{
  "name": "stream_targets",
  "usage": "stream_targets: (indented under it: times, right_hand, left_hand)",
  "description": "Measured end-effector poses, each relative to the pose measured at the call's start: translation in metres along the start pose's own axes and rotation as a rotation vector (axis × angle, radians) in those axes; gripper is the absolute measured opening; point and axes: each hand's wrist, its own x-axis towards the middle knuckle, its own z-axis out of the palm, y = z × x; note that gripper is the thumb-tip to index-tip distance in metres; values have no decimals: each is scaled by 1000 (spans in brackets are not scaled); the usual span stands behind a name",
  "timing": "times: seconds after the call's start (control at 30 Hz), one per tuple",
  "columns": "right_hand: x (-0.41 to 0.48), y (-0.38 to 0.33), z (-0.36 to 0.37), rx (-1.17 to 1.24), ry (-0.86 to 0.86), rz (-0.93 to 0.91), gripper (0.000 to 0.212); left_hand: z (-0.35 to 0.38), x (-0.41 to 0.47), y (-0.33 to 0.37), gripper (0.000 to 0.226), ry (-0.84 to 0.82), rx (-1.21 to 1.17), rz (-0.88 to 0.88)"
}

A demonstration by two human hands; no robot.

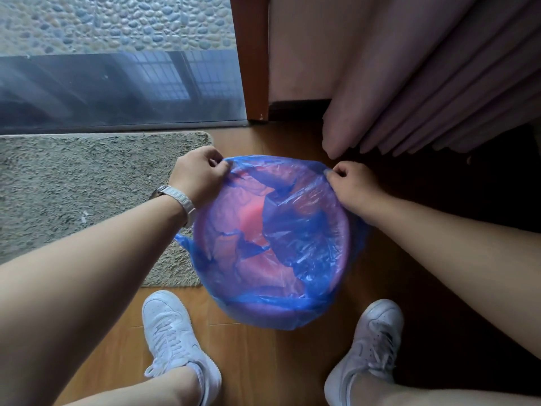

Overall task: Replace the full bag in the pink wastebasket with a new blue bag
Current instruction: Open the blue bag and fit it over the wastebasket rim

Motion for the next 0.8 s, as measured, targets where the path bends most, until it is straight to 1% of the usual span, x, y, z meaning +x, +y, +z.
stream_targets:
  times: [0.07,0.13,0.23,0.27,0.4,0.43,0.5,0.53,0.57,0.6,0.67,0.73,0.8]
  right_hand:
    - [8,3,3,51,-53,77,27]
    - [11,9,4,52,-105,120,24]
    - [12,19,5,35,-157,143,24]
    - [10,19,5,47,-161,151,23]
    - [1,8,-1,187,-98,124,17]
    - [-4,4,-6,168,-70,79,17]
    - [-16,2,-15,-10,-23,-68,22]
    - [-25,2,-18,-88,-25,-126,27]
    - [-33,2,-20,-139,-50,-146,31]
    - [-42,2,-20,-164,-90,-128,35]
    - [-53,5,-16,-208,-168,-52,37]
    - [-60,8,-11,-257,-220,-27,28]
    - [-63,8,-9,-328,-221,-41,16]
  left_hand:
    - [3,8,-2,14,-51,-6,-42]
    - [6,14,-7,13,-102,-27,-67]
    - [10,13,-14,8,-154,-169,-92]
    - [10,10,-15,7,-160,-219,-94]
    - [6,-5,-20,18,-126,-277,-15]
    - [3,-9,-19,21,-124,-256,18]
    - [-5,-19,-13,25,-148,-172,84]
    - [-8,-25,-9,27,-162,-112,134]
    - [-9,-30,-6,29,-172,-48,189]
    - [-9,-35,-4,29,-176,11,234]
    - [-6,-41,-2,25,-190,86,246]
    - [-2,-44,-3,36,-211,127,202]
    - [2,-44,-5,41,-232,150,173]
